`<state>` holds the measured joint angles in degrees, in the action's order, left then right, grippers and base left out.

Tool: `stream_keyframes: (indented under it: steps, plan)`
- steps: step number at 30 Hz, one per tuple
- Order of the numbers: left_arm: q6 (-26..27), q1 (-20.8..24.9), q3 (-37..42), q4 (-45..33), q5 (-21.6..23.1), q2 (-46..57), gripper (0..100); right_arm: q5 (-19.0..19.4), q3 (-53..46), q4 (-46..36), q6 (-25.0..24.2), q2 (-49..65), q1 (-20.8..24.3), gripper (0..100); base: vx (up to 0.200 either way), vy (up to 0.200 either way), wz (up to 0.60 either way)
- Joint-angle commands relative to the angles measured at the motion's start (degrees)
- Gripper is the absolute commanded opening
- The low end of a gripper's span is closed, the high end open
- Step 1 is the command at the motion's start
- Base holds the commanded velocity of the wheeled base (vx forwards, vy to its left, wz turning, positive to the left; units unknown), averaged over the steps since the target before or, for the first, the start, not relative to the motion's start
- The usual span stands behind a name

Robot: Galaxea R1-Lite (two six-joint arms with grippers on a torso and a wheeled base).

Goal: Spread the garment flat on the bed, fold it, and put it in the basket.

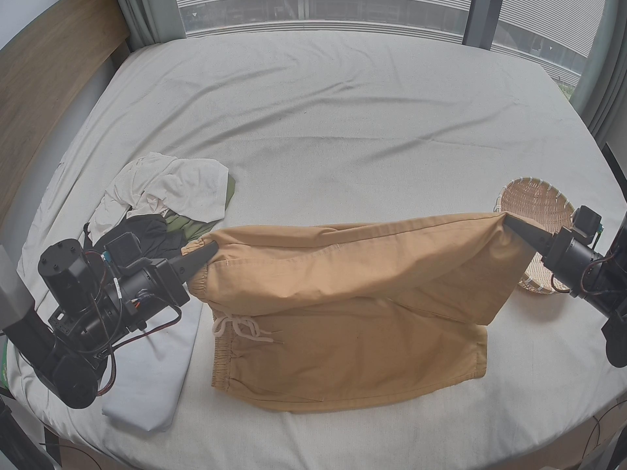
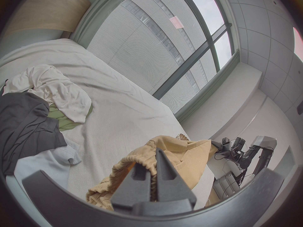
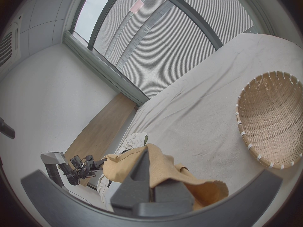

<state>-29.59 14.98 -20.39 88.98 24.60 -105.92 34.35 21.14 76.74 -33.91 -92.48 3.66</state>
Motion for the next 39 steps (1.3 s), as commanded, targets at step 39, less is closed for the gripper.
stream_keyframes:
  steps: [39]
  plan:
    - [-0.3,-4.0,-2.54,0.05,0.01,1.86,0,4.32,2.5,4.47,-1.24,-0.51,-5.24,0,0.0,0.0,0.0]
